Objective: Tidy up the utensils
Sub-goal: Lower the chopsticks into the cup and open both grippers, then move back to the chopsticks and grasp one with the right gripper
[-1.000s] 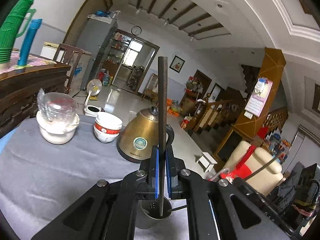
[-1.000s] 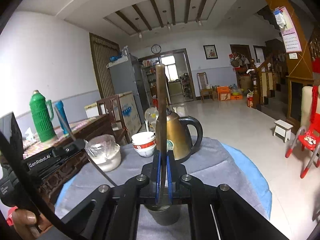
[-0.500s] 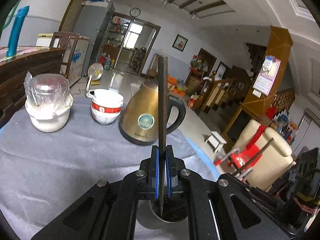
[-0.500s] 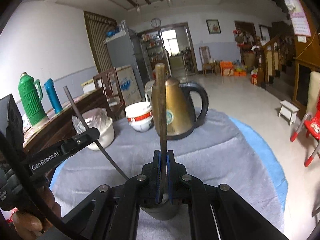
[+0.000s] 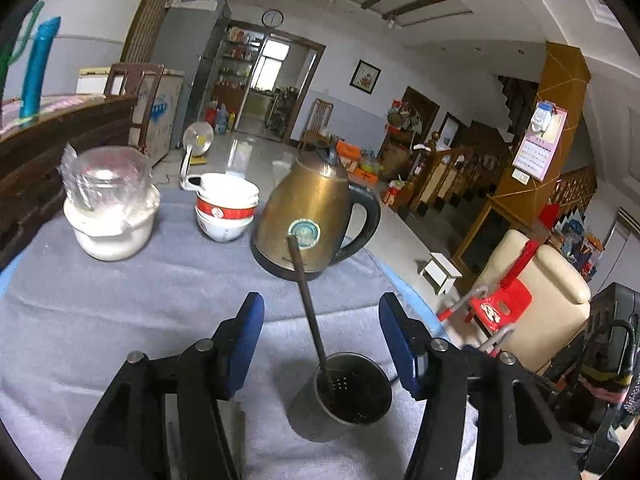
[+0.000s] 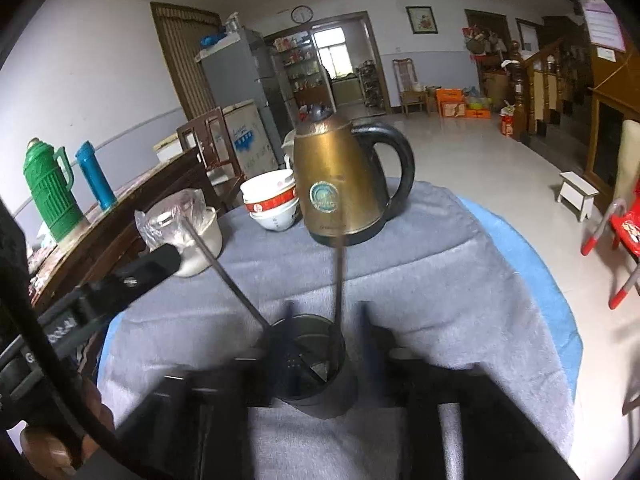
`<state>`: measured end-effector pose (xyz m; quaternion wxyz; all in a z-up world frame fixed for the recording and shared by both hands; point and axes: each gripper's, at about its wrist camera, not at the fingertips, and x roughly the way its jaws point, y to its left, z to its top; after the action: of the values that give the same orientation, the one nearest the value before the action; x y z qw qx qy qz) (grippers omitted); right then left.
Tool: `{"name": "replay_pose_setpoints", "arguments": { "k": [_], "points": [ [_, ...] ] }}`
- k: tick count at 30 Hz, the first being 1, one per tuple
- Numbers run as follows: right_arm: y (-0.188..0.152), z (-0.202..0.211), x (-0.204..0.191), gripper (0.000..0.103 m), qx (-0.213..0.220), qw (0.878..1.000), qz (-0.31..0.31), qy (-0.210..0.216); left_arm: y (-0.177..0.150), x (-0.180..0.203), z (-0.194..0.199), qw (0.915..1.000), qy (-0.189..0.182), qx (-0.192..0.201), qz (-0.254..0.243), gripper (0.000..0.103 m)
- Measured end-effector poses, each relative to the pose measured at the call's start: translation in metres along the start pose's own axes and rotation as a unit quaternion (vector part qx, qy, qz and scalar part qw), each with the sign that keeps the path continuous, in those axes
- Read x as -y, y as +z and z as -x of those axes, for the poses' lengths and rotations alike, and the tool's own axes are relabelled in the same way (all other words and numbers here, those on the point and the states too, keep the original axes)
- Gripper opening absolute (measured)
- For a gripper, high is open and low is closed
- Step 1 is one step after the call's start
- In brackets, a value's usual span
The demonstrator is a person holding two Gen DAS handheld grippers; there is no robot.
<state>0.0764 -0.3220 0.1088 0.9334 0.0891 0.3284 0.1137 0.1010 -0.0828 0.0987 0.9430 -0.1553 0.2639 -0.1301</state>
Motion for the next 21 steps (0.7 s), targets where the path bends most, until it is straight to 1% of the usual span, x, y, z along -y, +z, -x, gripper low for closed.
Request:
{"name": "replay_pose_setpoints", "arguments": {
  "k": [1, 4, 5, 6, 7, 9, 10, 12, 13, 16, 19, 21],
  "points": [
    [-0.001, 0.01, 0.001, 0.074, 0.015, 1.0, -0.004, -0.001, 0.0, -0.002, 0.008, 1.0, 0.001, 0.004, -0.001, 0.062],
    [-0.006, 0.034, 0.002, 0.074, 0.036, 0.999, -0.011, -0.01, -0.004, -0.017, 0.037, 0.9997, 0.01, 0.022, 0.004, 0.068],
    [-0.007, 0.038, 0.003, 0.074, 0.037, 0.999, -0.016, -0.009, -0.005, -0.022, 0.043, 0.9996, 0.013, 0.026, 0.005, 0.073],
    [-0.011, 0.043, 0.004, 0.074, 0.037, 0.999, -0.023, -0.007, -0.009, -0.031, 0.056, 0.9993, 0.024, 0.029, 0.009, 0.076],
    [-0.016, 0.048, 0.005, 0.074, 0.036, 0.999, -0.028, -0.005, -0.014, -0.041, 0.065, 0.9989, 0.036, 0.028, 0.014, 0.081],
    [-0.031, 0.055, 0.004, 0.074, 0.025, 0.999, -0.03, -0.003, -0.025, -0.058, 0.077, 0.998, 0.056, 0.021, 0.021, 0.085],
    [-0.039, 0.055, 0.003, 0.074, 0.014, 0.999, -0.029, -0.002, -0.033, -0.068, 0.081, 0.9973, 0.068, 0.01, 0.027, 0.087],
    [-0.061, 0.051, -0.001, 0.074, -0.018, 0.999, -0.028, 0.003, -0.055, -0.095, 0.086, 0.9933, 0.103, -0.028, 0.043, 0.087],
    [-0.076, 0.043, -0.004, 0.074, -0.045, 0.999, -0.027, 0.009, -0.063, -0.104, 0.086, 0.9913, 0.115, -0.042, 0.049, 0.087],
    [-0.109, 0.019, -0.013, 0.073, -0.118, 0.992, -0.03, 0.03, -0.099, -0.139, 0.081, 0.9783, 0.163, -0.101, 0.078, 0.087],
    [-0.135, -0.003, -0.024, 0.072, -0.174, 0.982, -0.044, 0.06, -0.125, -0.159, 0.077, 0.966, 0.19, -0.144, 0.099, 0.087],
    [-0.142, -0.013, -0.031, 0.072, -0.192, 0.978, -0.049, 0.07, -0.137, -0.162, 0.077, 0.9622, 0.196, -0.158, 0.104, 0.087]
  ]
}}
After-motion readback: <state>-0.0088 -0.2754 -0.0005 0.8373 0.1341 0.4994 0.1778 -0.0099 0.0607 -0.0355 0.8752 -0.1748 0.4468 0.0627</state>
